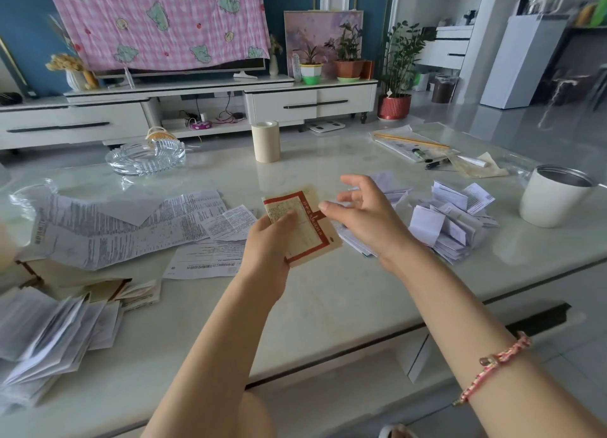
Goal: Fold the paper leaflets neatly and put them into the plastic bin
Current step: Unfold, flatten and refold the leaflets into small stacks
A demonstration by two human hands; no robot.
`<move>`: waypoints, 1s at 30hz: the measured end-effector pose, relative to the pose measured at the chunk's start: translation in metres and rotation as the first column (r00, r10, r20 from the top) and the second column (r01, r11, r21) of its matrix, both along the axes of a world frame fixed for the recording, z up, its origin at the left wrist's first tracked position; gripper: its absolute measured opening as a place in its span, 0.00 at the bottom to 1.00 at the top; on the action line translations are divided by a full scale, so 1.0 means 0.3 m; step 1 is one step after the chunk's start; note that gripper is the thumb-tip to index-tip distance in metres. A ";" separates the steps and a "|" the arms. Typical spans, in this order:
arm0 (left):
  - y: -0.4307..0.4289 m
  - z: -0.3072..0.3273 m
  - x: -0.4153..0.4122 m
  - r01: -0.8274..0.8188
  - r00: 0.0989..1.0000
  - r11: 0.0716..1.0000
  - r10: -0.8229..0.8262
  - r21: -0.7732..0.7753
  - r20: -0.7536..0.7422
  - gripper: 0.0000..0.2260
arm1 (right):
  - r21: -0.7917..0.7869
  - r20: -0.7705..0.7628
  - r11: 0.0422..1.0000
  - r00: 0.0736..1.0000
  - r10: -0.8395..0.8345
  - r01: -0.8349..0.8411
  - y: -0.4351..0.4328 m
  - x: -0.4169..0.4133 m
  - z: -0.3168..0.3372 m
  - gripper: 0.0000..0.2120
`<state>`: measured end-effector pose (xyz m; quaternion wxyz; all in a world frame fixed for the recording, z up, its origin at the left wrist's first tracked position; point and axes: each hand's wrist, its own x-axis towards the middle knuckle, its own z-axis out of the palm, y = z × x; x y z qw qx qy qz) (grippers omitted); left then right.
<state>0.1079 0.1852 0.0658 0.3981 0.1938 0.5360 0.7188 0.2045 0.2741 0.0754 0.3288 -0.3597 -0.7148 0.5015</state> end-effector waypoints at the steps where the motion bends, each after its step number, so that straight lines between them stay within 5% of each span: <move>1: -0.003 0.004 0.002 0.001 1.000 1.000 -0.001 0.003 -0.012 0.08 | -0.076 0.005 0.996 0.999 0.046 -0.046 0.001 0.001 -0.001 0.23; 7: 0.002 0.002 -0.002 0.059 0.998 0.998 -0.059 0.010 -0.023 0.12 | -0.322 -0.172 0.917 0.967 0.187 -0.235 -0.009 0.000 -0.015 0.07; 16: 0.001 -0.004 -0.025 0.141 0.970 0.989 -0.129 -0.046 0.204 0.13 | -0.245 -0.218 0.950 0.966 0.140 -0.193 0.002 -0.011 -0.039 0.18; 19: 0.015 -0.037 -0.023 0.043 0.998 0.990 -0.037 -0.134 0.047 0.02 | -0.222 -0.133 0.943 0.966 0.223 -0.248 0.001 -0.006 -0.046 0.18; 24: 0.034 -0.109 -0.042 -0.218 0.889 0.931 0.065 -0.293 -0.453 0.10 | -0.299 0.101 0.879 0.903 0.417 -0.372 -0.001 -0.001 -0.069 0.13; 27: 0.047 -0.128 -0.055 -0.236 0.855 0.922 0.048 -0.306 -0.517 0.10 | -0.080 0.250 0.962 0.929 0.272 -0.260 0.006 -0.022 -0.111 0.08; 30: 0.051 -0.132 -0.072 -0.250 0.882 0.924 0.095 -0.288 -0.462 0.09 | 0.008 0.232 0.988 0.961 0.148 -0.154 0.044 -0.027 -0.121 0.11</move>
